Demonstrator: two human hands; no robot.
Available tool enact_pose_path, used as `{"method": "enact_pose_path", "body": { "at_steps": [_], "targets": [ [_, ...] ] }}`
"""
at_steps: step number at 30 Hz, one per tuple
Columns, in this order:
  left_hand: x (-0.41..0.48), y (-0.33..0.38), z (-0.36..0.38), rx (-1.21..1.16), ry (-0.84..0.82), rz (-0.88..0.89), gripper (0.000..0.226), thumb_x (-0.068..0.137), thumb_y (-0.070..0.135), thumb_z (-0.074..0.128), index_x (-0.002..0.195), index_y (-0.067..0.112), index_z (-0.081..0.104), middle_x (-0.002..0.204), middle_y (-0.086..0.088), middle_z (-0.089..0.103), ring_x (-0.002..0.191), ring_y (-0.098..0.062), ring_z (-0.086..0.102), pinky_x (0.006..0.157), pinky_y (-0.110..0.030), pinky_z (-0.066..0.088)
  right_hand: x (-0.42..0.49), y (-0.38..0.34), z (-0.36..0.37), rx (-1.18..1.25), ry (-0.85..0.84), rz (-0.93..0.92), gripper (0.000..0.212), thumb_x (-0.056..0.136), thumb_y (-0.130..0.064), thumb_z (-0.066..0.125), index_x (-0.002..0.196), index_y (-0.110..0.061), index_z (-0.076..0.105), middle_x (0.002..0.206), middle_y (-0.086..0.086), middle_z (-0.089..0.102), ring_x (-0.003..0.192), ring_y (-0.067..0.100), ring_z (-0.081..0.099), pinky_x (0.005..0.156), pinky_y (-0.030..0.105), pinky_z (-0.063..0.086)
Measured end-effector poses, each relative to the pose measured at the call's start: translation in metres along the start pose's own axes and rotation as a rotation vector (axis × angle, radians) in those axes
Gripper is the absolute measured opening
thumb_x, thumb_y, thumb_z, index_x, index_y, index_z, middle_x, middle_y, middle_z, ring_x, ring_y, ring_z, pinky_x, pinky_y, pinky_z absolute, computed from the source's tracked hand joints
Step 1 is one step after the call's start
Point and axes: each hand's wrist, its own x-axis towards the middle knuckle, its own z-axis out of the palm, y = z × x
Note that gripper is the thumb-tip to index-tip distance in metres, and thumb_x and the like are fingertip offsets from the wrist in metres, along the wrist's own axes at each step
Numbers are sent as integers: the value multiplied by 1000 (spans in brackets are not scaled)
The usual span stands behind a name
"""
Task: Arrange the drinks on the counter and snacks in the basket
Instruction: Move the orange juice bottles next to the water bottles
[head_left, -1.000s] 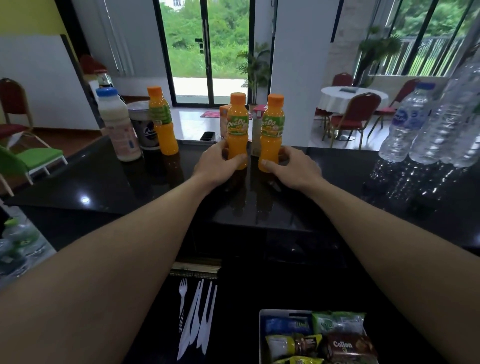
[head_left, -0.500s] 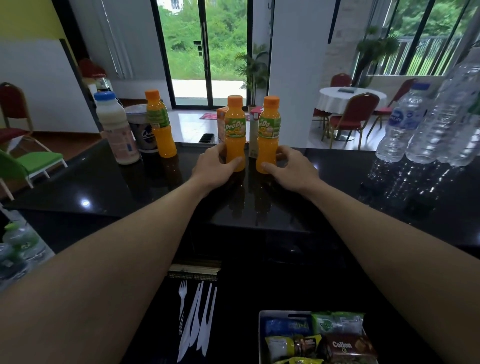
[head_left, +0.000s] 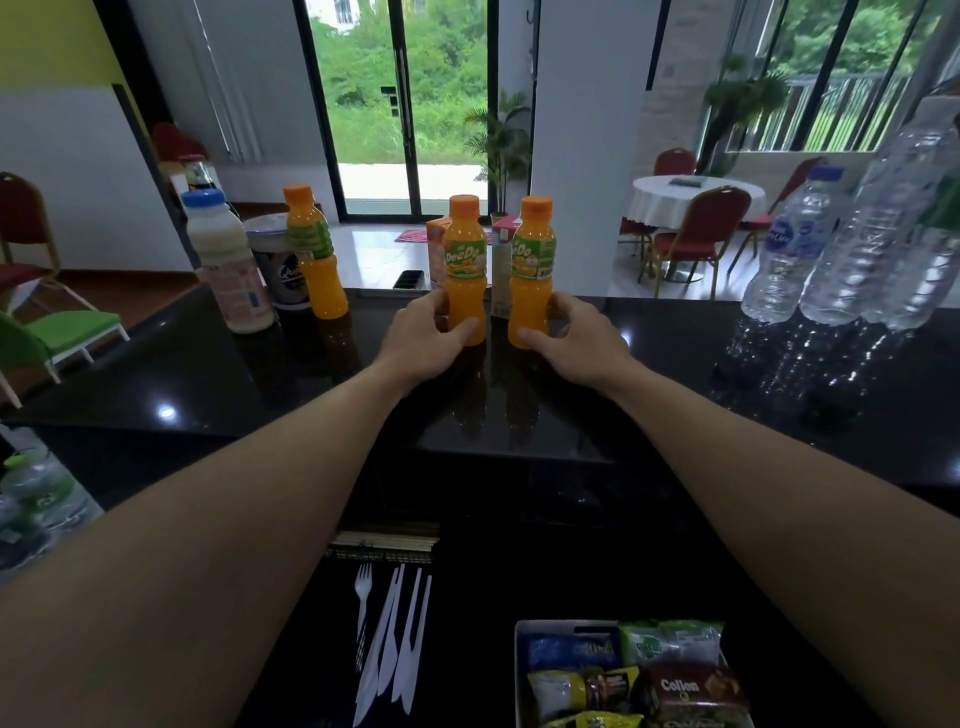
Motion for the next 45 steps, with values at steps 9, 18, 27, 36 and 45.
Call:
{"method": "enact_pose_path", "body": {
  "at_steps": [9,18,27,36,45],
  "targets": [
    [2,12,-6,146,-56,-25,53,93,36,68,140,19,51,132,-5,63,119,-25,60,102,-43,49,-3,-1,-8,83,10,5,60,89,-35,74,141,-15,51,138,3,58,125,22,55,100,32,46],
    [4,33,21,107,-71,5,51,91,36,69,136,16,57,130,-4,64,117,-25,61,102,-40,49,-17,28,-39,6,130,71,60,85,-37,78,135,-14,54,130,5,61,114,21,58,91,31,45],
    [18,76,87,92,-140,104,47,92,35,69,130,11,55,123,-7,63,108,-22,58,88,-34,46,-34,75,-93,-65,250,168,56,85,-34,79,131,-13,58,125,8,66,112,25,62,97,38,50],
    [52,103,137,97,-169,146,48,92,37,68,130,11,56,126,-9,64,107,-21,58,87,-32,43,-24,122,-135,-65,338,214,46,81,-34,82,120,-17,64,113,3,68,99,20,65,85,28,47],
    [73,92,167,40,-129,189,55,92,44,67,133,11,51,125,-7,61,104,-18,55,84,-33,43,-3,144,-140,-70,436,229,48,80,-37,82,120,-14,67,115,5,70,98,19,64,82,27,46]
  ]
}}
